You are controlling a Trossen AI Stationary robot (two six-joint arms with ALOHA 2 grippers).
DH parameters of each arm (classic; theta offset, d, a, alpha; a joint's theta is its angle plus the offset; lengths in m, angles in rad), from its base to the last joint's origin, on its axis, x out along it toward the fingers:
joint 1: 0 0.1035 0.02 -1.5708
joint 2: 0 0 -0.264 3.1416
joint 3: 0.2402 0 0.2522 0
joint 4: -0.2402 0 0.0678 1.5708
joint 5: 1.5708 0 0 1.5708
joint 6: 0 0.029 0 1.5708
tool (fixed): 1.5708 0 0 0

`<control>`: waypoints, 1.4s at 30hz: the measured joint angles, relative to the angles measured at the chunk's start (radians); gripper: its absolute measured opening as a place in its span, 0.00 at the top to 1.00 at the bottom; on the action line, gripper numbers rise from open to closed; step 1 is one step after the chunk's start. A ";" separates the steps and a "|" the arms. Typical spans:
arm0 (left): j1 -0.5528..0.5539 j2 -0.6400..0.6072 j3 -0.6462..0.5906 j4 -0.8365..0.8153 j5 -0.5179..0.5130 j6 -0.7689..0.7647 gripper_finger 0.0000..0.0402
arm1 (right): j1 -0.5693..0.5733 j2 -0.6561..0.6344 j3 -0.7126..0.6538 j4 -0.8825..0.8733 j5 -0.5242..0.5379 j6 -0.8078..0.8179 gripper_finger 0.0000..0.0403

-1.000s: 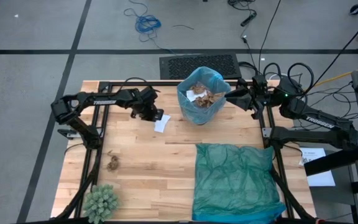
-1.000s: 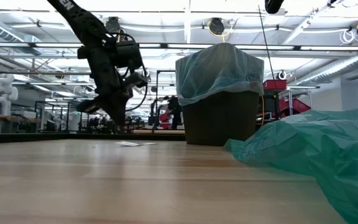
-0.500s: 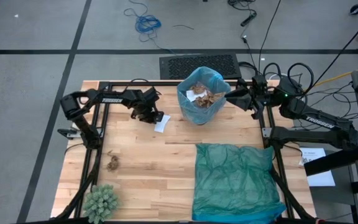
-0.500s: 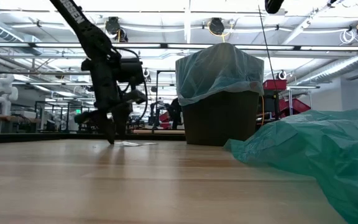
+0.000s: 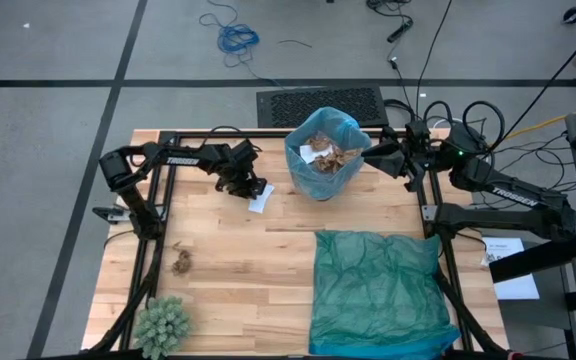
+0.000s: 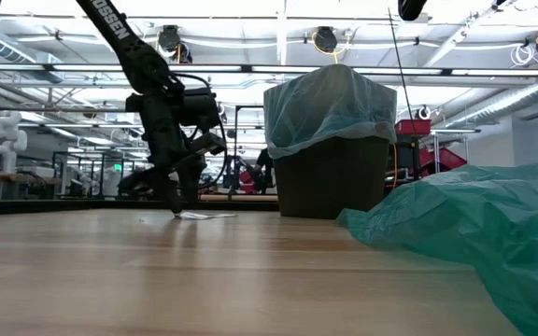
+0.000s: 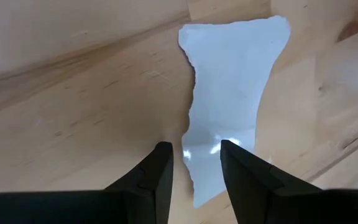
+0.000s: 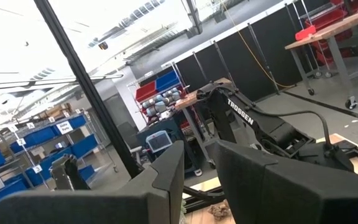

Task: Place trash/remove bag and relplace
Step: Put the brown napkin into the black trash bin

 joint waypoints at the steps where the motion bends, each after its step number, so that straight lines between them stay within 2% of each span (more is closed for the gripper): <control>1: 0.000 0.000 0.000 0.000 0.000 0.000 0.67 | 0.000 0.000 0.000 0.000 0.000 0.000 0.79; 19: -0.022 0.047 0.003 0.061 0.033 -0.021 0.69 | 0.000 0.000 0.000 0.000 0.001 -0.008 0.79; 23: -0.023 0.048 0.002 0.061 0.012 -0.021 0.75 | 0.000 0.000 0.000 0.000 0.001 -0.008 0.79; 30: -0.046 0.056 0.000 0.066 -0.081 -0.001 0.98 | 0.000 0.000 0.000 0.000 0.001 -0.012 0.79; 42: -0.068 -0.023 -0.001 0.003 -0.125 -0.026 1.00 | 0.000 0.000 0.000 0.000 0.001 -0.026 0.79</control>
